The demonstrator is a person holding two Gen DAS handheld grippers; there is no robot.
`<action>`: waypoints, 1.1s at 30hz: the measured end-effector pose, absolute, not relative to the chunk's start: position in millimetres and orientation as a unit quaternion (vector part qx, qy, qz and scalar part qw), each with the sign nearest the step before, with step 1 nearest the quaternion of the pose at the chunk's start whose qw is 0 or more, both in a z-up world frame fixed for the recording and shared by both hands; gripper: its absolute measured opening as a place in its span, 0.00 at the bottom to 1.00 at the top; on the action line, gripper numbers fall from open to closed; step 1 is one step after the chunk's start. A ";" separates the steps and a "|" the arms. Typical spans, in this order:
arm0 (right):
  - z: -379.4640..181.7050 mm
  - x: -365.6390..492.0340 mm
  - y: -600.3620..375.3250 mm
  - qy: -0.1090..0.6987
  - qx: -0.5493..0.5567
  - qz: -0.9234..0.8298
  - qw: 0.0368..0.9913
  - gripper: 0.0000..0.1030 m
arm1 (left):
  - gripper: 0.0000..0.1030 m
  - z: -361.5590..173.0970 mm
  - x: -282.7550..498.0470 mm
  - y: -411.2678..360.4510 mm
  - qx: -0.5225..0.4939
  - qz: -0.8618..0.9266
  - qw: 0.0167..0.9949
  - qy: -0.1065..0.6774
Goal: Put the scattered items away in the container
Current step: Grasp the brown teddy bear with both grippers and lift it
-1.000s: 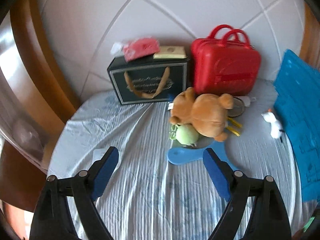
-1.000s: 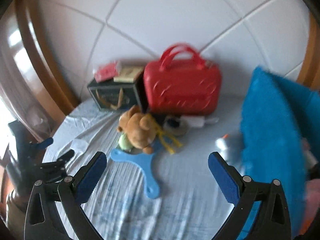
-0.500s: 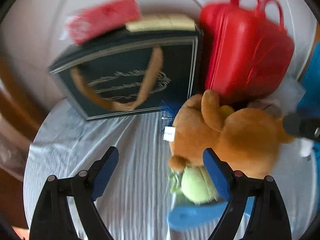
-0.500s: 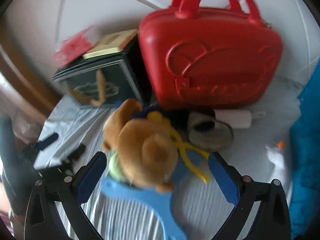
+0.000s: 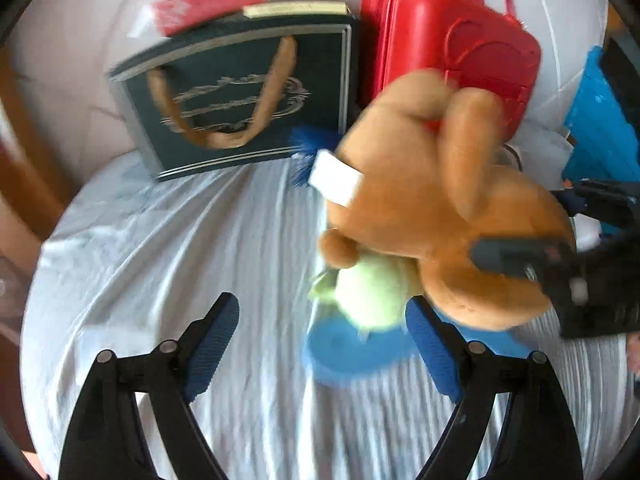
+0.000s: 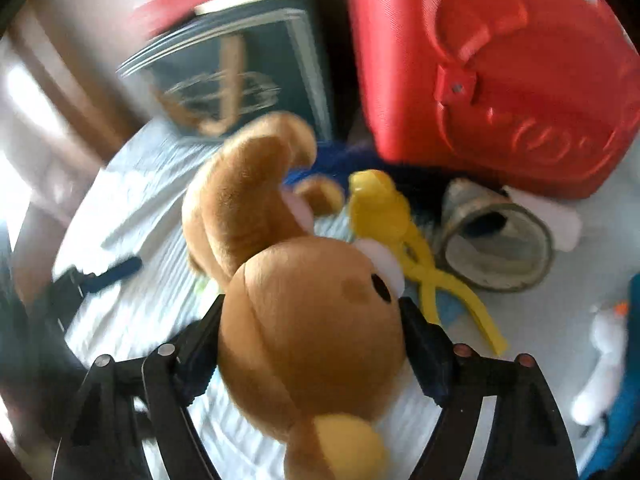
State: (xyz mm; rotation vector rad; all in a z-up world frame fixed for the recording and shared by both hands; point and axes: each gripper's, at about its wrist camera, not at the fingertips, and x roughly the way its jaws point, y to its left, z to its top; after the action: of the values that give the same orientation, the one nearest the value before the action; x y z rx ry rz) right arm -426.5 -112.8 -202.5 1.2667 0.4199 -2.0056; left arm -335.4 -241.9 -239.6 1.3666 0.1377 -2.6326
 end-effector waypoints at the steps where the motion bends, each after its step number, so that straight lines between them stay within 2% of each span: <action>1: -199.4 -405.4 -109.2 0.189 0.474 -0.779 0.365 0.77 | 0.84 -233.2 -321.6 -242.8 0.457 -0.883 0.092 0.047; 5: -211.4 -321.1 -94.4 0.297 0.424 -0.770 0.373 0.76 | 0.84 -209.7 -268.9 -246.1 0.448 -0.884 0.121 0.055; 7: -222.5 -291.0 -82.3 0.312 0.418 -0.764 0.379 0.77 | 0.84 -201.1 -245.6 -244.0 0.445 -0.884 0.130 0.062; 13: -226.2 -249.3 -46.2 0.211 0.467 -0.757 0.404 0.88 | 0.84 -197.1 -200.9 -224.1 0.443 -0.883 0.131 0.087; 18: -224.2 -236.0 -14.5 0.136 0.504 -0.758 0.390 0.88 | 0.84 -217.0 -177.4 -191.7 0.464 -0.871 0.130 0.098; 22: -219.3 -231.7 -9.5 0.129 0.502 -0.762 0.388 0.88 | 0.84 -236.5 -167.1 -170.5 0.477 -0.863 0.136 0.094; 28: -218.4 -247.5 -16.7 0.124 0.496 -0.769 0.383 0.90 | 0.84 -258.5 -174.0 -179.7 0.476 -0.856 0.168 0.116; 33: -218.5 -259.6 -31.2 0.123 0.494 -0.766 0.392 0.97 | 0.84 -274.9 -190.4 -175.5 0.482 -0.855 0.162 0.100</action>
State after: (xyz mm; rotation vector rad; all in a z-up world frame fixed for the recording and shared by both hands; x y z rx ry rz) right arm -259.6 -31.2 -218.5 1.2552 0.3111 -1.9459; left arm -190.4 -175.5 -274.9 1.3758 0.2866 -2.4398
